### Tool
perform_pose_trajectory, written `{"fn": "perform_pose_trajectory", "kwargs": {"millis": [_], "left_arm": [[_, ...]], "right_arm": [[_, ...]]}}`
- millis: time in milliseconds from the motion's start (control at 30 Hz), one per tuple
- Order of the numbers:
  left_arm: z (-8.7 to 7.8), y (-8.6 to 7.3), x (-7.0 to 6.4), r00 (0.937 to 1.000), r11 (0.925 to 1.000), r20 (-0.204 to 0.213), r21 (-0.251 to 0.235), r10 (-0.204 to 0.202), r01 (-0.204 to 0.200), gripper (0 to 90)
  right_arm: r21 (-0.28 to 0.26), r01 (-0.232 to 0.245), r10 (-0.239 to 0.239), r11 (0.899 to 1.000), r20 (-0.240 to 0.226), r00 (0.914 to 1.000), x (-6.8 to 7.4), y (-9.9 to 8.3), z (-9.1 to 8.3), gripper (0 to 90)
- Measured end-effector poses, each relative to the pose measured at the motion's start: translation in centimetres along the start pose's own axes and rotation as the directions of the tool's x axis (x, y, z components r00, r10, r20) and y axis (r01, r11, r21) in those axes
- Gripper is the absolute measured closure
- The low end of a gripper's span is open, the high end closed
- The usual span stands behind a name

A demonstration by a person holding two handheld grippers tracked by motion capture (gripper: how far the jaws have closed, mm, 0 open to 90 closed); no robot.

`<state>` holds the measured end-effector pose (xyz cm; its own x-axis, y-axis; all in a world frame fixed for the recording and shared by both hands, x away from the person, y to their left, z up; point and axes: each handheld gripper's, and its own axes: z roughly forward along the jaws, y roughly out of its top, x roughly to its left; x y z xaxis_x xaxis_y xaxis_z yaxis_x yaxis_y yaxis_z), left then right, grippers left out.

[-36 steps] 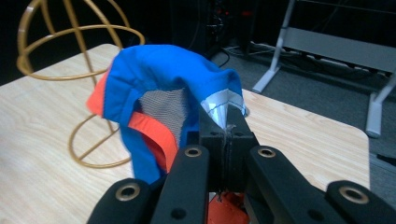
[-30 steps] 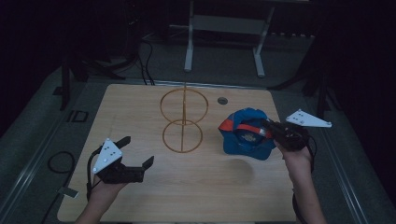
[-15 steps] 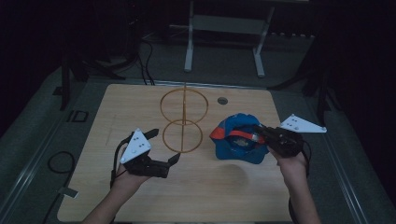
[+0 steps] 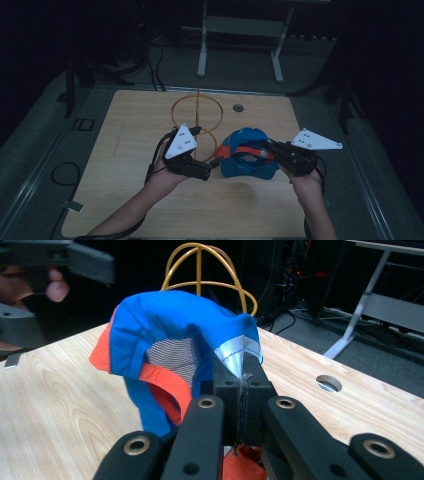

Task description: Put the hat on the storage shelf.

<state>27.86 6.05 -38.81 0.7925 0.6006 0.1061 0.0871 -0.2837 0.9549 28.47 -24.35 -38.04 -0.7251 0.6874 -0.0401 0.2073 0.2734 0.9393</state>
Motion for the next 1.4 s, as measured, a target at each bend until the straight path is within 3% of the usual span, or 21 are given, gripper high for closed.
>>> {"fn": "perform_pose_trajectory", "kwargs": {"millis": [233, 367, 600, 733, 867, 1067, 1267, 1333, 1400], "left_arm": [[2.4, 0.8, -0.8, 0.9995, 0.9999, 0.029, 0.013, 0.009, -0.009, 6.7], [3.3, 0.9, -1.0, 0.9987, 0.9995, 0.051, 0.031, 0.009, -0.011, 18.4], [4.4, 0.8, -1.4, 0.9962, 0.9977, 0.086, 0.066, 0.013, -0.019, 47.9], [4.5, 0.8, -1.7, 0.9969, 0.9964, 0.075, 0.078, 0.026, -0.032, 63.5], [4.8, 0.8, -2.0, 0.9980, 0.9950, 0.050, 0.090, 0.039, -0.043, 87.0], [4.7, 0.8, -2.2, 0.9970, 0.9934, 0.019, 0.086, 0.075, -0.076, 88.9], [4.0, 1.4, -2.5, 0.9909, 0.9905, 0.022, 0.033, 0.133, -0.133, 89.0], [3.8, 1.4, -2.6, 0.9888, 0.9890, 0.022, 0.011, 0.147, -0.148, 89.0], [3.6, 1.3, -2.3, 0.9862, 0.9874, 0.049, -0.010, 0.158, -0.158, 89.0]], "right_arm": [[-0.005, 0.004, -0.004, 1.000, -0.027, 0.9996, 0.6, -0.1, 0.0, 88.9], [-0.001, 0.011, -0.011, 1.000, -0.038, 0.9992, 0.9, -0.2, -0.1, 88.9], [0.001, 0.006, -0.006, 1.000, -0.051, 0.9987, 1.2, -0.5, 0.0, 88.9], [0.004, 0.006, -0.006, 1.000, -0.056, 0.9984, 1.5, -0.7, 0.0, 88.9], [0.013, 0.008, -0.007, 1.000, -0.062, 0.9980, 1.8, -0.9, 0.0, 88.9], [0.019, 0.001, 0.000, 1.000, -0.066, 0.9978, 2.2, -1.2, 0.2, 88.9], [-0.001, -0.021, 0.020, 1.000, -0.079, 0.9967, 2.7, -1.1, -0.6, 86.5], [-0.019, -0.027, 0.025, 0.999, -0.092, 0.9954, 2.9, -1.0, -1.0, 81.8], [-0.038, -0.026, 0.022, 0.999, -0.102, 0.9945, 3.0, -0.9, -1.6, 74.8]]}}
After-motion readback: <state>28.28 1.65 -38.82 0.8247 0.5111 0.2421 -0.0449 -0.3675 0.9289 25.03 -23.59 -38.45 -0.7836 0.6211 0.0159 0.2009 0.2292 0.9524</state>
